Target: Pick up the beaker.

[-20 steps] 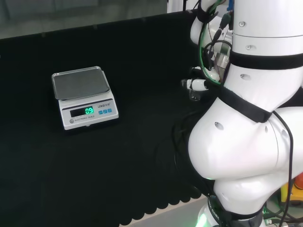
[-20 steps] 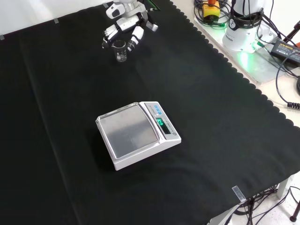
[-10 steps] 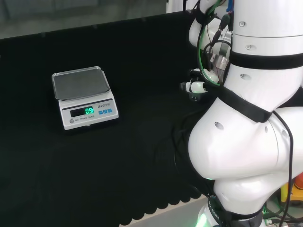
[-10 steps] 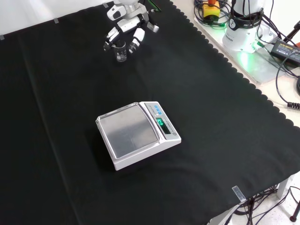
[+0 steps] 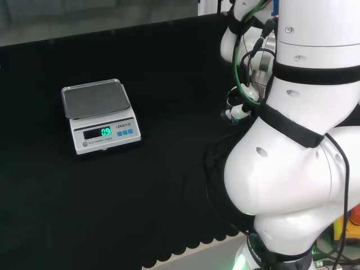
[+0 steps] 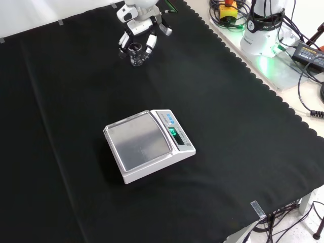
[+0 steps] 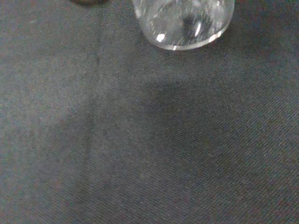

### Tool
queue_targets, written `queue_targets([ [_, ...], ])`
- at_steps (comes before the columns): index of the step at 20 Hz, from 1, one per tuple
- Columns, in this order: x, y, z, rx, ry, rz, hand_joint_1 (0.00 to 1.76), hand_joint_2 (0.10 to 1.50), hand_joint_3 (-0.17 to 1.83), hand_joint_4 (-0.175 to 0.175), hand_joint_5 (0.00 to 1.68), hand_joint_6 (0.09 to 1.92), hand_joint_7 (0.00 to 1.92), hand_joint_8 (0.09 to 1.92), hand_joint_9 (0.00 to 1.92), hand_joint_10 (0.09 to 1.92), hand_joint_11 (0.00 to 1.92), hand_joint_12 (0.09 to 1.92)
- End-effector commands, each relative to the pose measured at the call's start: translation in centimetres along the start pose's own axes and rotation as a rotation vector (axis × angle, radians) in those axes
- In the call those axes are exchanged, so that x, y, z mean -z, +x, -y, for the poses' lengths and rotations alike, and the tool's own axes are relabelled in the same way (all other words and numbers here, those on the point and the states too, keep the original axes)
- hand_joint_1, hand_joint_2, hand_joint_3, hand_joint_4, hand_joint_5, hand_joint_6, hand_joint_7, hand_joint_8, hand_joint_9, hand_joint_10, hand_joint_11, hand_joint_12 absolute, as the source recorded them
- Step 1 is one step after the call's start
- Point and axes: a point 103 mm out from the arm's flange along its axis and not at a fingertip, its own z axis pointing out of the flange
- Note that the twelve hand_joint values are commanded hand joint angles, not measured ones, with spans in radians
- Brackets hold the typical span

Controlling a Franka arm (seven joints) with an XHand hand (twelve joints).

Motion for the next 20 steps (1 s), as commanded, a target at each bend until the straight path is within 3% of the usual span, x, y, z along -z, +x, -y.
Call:
queue_targets([
  [1,0.3,1.5,0.8,0.030,-0.174,0.192,1.11,0.92,0.20,-0.164,1.08,0.61,1.10,0.83,1.66,0.31,1.72,0.68],
  [4,0.6,2.0,1.0,0.044,-0.216,0.235,1.19,0.91,0.17,-0.174,1.26,0.52,1.36,0.71,1.76,0.23,1.75,0.60],
  [7,1.6,2.4,1.3,0.053,-0.246,0.240,1.31,0.66,0.58,-0.175,1.41,0.22,1.45,0.55,1.82,0.18,1.72,0.58],
  [10,4.4,3.0,1.5,0.076,-0.236,0.219,1.33,0.57,0.72,-0.175,1.42,0.23,1.47,0.54,1.86,0.15,1.70,0.57],
  [15,10.7,5.2,2.7,0.140,-0.220,0.191,1.23,0.68,0.55,-0.175,1.41,0.35,1.59,0.55,1.90,0.14,1.69,0.58],
  [20,17.2,7.8,5.3,0.238,-0.163,0.088,1.22,0.67,0.55,-0.175,1.41,0.36,1.60,0.54,1.90,0.13,1.68,0.58],
])
